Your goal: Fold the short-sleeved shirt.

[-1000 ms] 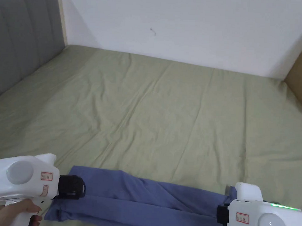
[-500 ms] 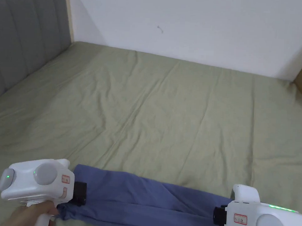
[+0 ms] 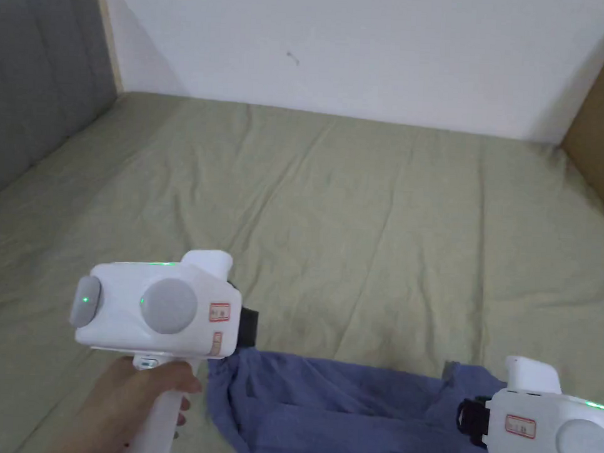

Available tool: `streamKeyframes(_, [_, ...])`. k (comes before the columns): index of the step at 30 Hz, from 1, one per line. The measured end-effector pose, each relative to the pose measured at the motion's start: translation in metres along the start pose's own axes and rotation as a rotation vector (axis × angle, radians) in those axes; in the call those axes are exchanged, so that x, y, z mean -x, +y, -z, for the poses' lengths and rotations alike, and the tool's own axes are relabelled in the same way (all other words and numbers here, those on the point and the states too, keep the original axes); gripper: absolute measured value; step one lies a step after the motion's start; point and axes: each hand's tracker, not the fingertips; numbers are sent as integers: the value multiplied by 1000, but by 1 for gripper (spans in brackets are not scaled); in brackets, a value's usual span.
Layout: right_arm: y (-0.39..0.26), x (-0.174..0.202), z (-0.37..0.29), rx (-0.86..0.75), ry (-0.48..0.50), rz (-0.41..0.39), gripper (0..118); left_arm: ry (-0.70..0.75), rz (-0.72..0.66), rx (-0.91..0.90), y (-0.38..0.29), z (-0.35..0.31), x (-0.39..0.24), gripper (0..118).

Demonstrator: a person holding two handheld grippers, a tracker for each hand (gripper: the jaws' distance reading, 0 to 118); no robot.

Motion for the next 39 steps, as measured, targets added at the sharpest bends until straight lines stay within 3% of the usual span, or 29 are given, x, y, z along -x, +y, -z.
streamKeyframes(4, [-5, -23, -8, -14, -12, 51, 1, -127, 152, 36, 0, 25, -73, 9])
streamKeyframes(6, [-10, -32, -10, -10, -22, 63, 1, -112, 197, 56, -6, 48, -101, 9])
streamKeyframes(8, [-16, -43, -13, -10, -39, 88, 1, -156, 157, 70, -16, 73, -118, 13])
streamKeyframes(10, [-21, -55, -14, -1, -47, 123, 1, -285, 122, 175, -25, 97, -124, 43])
streamKeyframes(11, [-22, -59, -15, 3, -52, 134, 1, -331, 117, 231, -30, 106, -127, 70])
streamKeyframes(12, [-24, -64, -15, 6, -59, 143, 1, -355, 108, 285, -34, 116, -127, 107])
streamKeyframes(13, [-25, -68, -17, 7, -68, 149, 1, -333, 109, 324, -39, 121, -128, 118])
streamKeyframes(17, [-30, -67, -29, -11, -87, 90, 1, -268, 137, 186, -39, 104, -108, 106])
streamKeyframes(18, [-30, -66, -31, -14, -91, 81, 1, -256, 117, 203, -35, 100, -99, 93])
streamKeyframes(19, [-30, -65, -32, -14, -85, 92, 1, -240, 76, 205, -32, 96, -88, 70])
streamKeyframes(20, [-29, -66, -32, -20, -72, 107, 1, -241, 43, 197, -26, 92, -79, 37])
streamKeyframes(21, [-29, -68, -32, -27, -48, 139, 1, -236, 8, 173, -23, 90, -70, 16])
streamKeyframes(22, [-29, -69, -31, -34, -30, 166, 1, -212, -15, 157, -22, 93, -64, 7])
streamKeyframes(24, [-30, -70, -28, -33, -26, 181, 1, -125, -35, 143, -23, 102, -58, 3])
streamKeyframes(30, [-35, -65, -23, -17, -39, 169, 1, -234, 9, 298, -51, 140, -84, 3])
streamKeyframes(39, [-38, -71, -26, -2, -43, 187, 1, -289, 83, 354, -67, 142, -128, 3])
